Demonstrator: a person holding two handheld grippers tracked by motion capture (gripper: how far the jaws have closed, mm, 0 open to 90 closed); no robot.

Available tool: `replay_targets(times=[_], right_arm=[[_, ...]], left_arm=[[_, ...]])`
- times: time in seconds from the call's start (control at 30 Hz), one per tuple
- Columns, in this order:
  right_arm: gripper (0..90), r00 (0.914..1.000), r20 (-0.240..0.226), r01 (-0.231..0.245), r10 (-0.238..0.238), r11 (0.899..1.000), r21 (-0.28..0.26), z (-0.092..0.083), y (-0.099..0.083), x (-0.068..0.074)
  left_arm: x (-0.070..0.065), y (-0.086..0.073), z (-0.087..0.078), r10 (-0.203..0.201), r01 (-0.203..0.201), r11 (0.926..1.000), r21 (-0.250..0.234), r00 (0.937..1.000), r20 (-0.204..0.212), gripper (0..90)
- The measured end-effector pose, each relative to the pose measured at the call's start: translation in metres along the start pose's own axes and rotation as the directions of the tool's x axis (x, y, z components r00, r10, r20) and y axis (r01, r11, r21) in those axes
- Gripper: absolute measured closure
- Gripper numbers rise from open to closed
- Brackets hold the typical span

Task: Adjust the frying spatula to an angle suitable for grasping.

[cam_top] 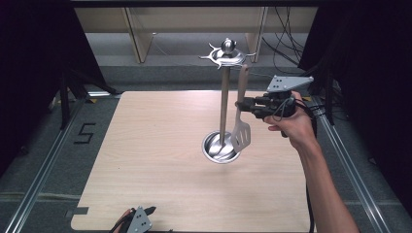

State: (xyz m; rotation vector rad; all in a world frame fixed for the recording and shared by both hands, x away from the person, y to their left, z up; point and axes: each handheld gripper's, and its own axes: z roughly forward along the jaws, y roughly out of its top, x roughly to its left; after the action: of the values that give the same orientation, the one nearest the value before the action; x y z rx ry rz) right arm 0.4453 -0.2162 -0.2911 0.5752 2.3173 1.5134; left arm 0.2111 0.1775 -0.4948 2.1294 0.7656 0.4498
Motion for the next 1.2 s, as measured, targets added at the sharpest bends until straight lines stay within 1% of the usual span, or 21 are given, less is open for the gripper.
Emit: replay_targets(times=[0.07,0.1,0.13,0.17,0.2,0.27,0.3,0.33,0.4,0.47,0.6,0.63,0.73,0.77,0.93,0.97,1.0,1.03,1.07,1.13,1.2], right_arm=[[73.5,0.9999,0.003,-0.012,0.012,1.000,-0.001,-0.002,-0.001,0.001],[72.5,0.9998,0.017,0.013,-0.013,1.000,-0.013,-0.003,-0.001,0.000],[71.4,0.9997,0.019,-0.014,0.014,1.000,-0.011,-0.003,-0.002,0.002],[71.4,0.9997,0.019,-0.014,0.014,1.000,-0.011,-0.003,-0.002,0.002],[69.0,0.9985,0.054,-0.004,0.004,1.000,-0.012,-0.005,-0.004,0.004],[68.4,0.9991,0.043,-0.004,0.004,1.000,-0.001,-0.006,-0.004,0.005],[66.0,0.9979,0.062,0.022,-0.021,1.000,-0.012,-0.009,-0.007,0.007],[64.5,0.9978,0.066,0.010,-0.010,1.000,-0.004,-0.011,-0.009,0.011],[63.1,0.9975,0.070,0.013,-0.012,1.000,-0.005,-0.012,-0.010,0.013],[59.7,0.9947,0.101,0.023,-0.023,1.000,-0.003,-0.015,-0.016,0.017],[52.8,0.9867,0.159,0.032,-0.033,0.999,0.010,-0.019,-0.026,0.027],[51.0,0.9805,0.194,0.029,-0.032,0.999,0.017,-0.021,-0.031,0.031],[50.5,0.9772,0.206,0.047,-0.052,0.999,0.026,-0.022,-0.037,0.034],[49.0,0.9733,0.224,0.046,-0.050,0.999,0.023,-0.023,-0.042,0.038],[47.6,0.9714,0.235,0.029,-0.032,0.999,0.017,-0.024,-0.053,0.042],[46.6,0.9771,0.212,0.016,-0.023,0.999,0.032,-0.023,-0.057,0.042],[46.5,0.9746,0.222,0.027,-0.033,0.999,0.034,-0.022,-0.058,0.042],[46.5,0.9751,0.221,0.016,-0.023,0.999,0.030,-0.022,-0.060,0.042],[46.5,0.9751,0.221,0.016,-0.023,0.999,0.030,-0.022,-0.060,0.042],[45.3,0.9757,0.218,0.018,-0.027,0.999,0.040,-0.025,-0.064,0.043],[44.6,0.9753,0.219,0.022,-0.030,0.999,0.039,-0.025,-0.066,0.043]], left_arm=[[0.000,0.000,0.000,0.002,-0.002,1.0000,0.000,1.0000,-0.001,15.4],[-0.001,0.000,0.001,-0.020,0.020,0.9997,-0.013,0.9998,-0.001,15.4],[0.000,0.000,0.000,-0.015,0.015,0.9999,-0.006,0.9999,-0.004,15.4],[0.000,0.000,0.000,-0.015,0.015,0.9999,-0.006,0.9999,-0.004,15.4],[0.000,0.000,0.000,-0.009,0.009,0.9999,-0.006,0.9999,-0.006,15.4],[0.001,0.000,0.000,0.003,-0.003,1.0000,0.001,1.0000,-0.003,15.4],[0.000,0.000,0.000,-0.002,0.002,1.0000,0.002,1.0000,0.000,15.4],[-0.001,0.000,0.000,-0.023,0.023,0.9997,0.008,0.9997,0.011,15.4],[-0.001,0.000,0.000,-0.024,0.024,0.9997,0.006,0.9997,0.007,15.4],[-0.001,0.000,0.001,-0.031,0.031,0.9995,-0.009,0.9995,0.003,15.4],[0.001,0.001,-0.001,0.010,-0.010,0.9999,-0.002,0.9999,-0.006,15.4],[0.000,0.000,-0.001,-0.015,0.015,0.9998,0.008,0.9999,0.003,15.4],[0.000,0.001,0.000,-0.005,0.005,0.9997,-0.022,1.0000,0.002,15.4],[-0.001,0.000,0.000,-0.034,0.034,0.9994,-0.006,0.9994,0.008,15.4],[0.000,0.000,-0.001,-0.016,0.016,0.9999,0.003,0.9997,-0.017,15.4],[0.002,0.001,-0.001,0.014,-0.014,0.9999,0.002,0.9999,-0.007,15.4],[0.002,0.001,-0.001,0.014,-0.014,0.9999,0.002,0.9999,-0.007,15.4],[-0.003,0.001,0.000,-0.026,0.026,0.9992,-0.029,0.9996,-0.010,15.4],[-0.001,0.001,-0.001,0.011,-0.011,0.9999,-0.009,0.9998,-0.018,15.4],[-0.006,0.003,-0.001,-0.015,0.015,0.9995,-0.029,0.9998,-0.011,15.4],[-0.006,0.003,-0.002,-0.012,0.012,0.9996,-0.024,0.9999,-0.004,15.4]])
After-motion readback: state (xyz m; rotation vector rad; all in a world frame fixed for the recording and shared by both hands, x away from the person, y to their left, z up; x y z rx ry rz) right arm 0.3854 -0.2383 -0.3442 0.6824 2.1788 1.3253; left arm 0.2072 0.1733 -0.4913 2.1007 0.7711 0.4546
